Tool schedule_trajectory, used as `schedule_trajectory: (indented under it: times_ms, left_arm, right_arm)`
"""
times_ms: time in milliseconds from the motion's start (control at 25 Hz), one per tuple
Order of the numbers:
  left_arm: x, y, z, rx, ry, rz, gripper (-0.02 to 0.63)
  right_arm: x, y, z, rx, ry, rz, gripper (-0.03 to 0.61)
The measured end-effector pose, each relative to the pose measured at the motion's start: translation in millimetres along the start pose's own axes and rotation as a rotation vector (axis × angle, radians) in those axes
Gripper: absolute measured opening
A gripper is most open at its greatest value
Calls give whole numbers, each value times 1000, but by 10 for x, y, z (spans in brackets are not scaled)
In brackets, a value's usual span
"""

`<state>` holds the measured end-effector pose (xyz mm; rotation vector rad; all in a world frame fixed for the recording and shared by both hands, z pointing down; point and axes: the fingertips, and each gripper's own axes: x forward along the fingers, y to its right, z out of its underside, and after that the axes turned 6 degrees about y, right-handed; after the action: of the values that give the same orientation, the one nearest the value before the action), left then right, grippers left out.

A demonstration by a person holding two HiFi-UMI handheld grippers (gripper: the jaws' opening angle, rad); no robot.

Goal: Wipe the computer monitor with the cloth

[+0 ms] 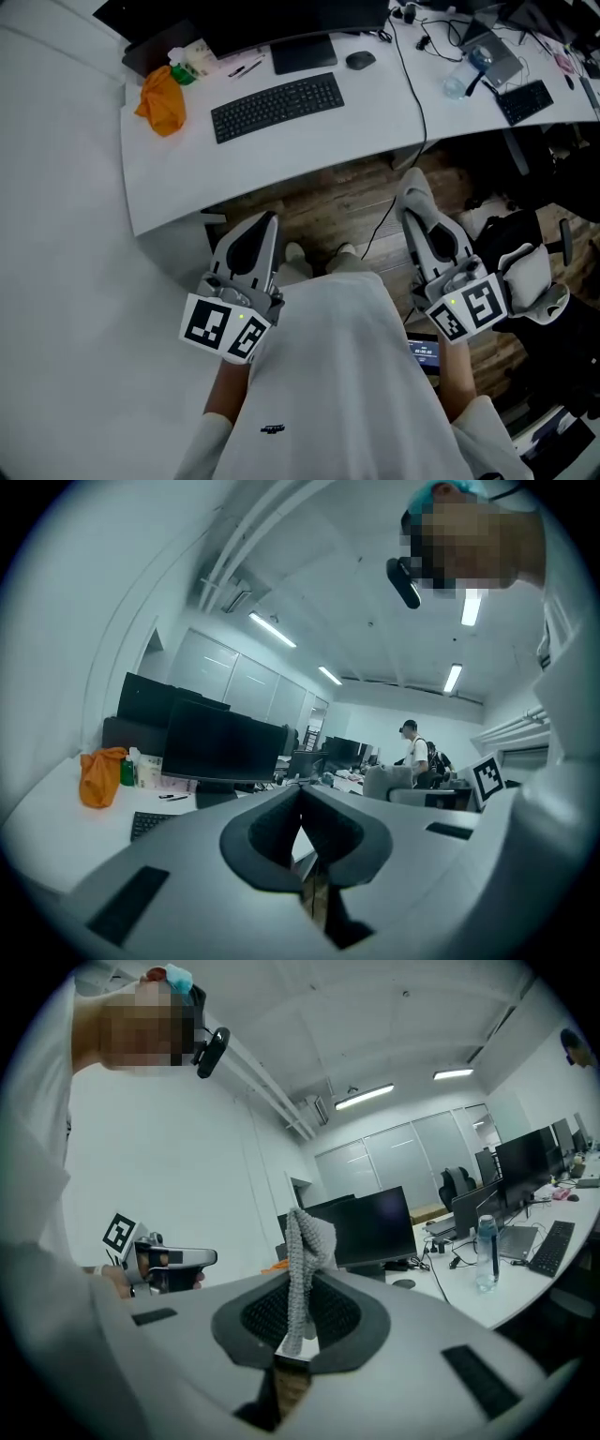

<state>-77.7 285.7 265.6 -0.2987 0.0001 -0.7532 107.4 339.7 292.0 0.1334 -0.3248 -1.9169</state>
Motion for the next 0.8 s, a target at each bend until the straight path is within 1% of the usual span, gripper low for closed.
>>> schedule_trajectory:
  times_ms: [200, 480, 800]
  left_arm:
    - [81, 134, 51, 7, -5, -5, 18]
    - [200, 269, 105, 18, -22, 0, 18]
    - [373, 144, 71, 23, -18, 7, 18]
  right_arm:
    - [-142, 167, -58, 3, 30, 5, 28]
    - [-244, 353, -51, 9, 36, 13, 28]
    - [-111, 473, -29, 22, 35, 23, 28]
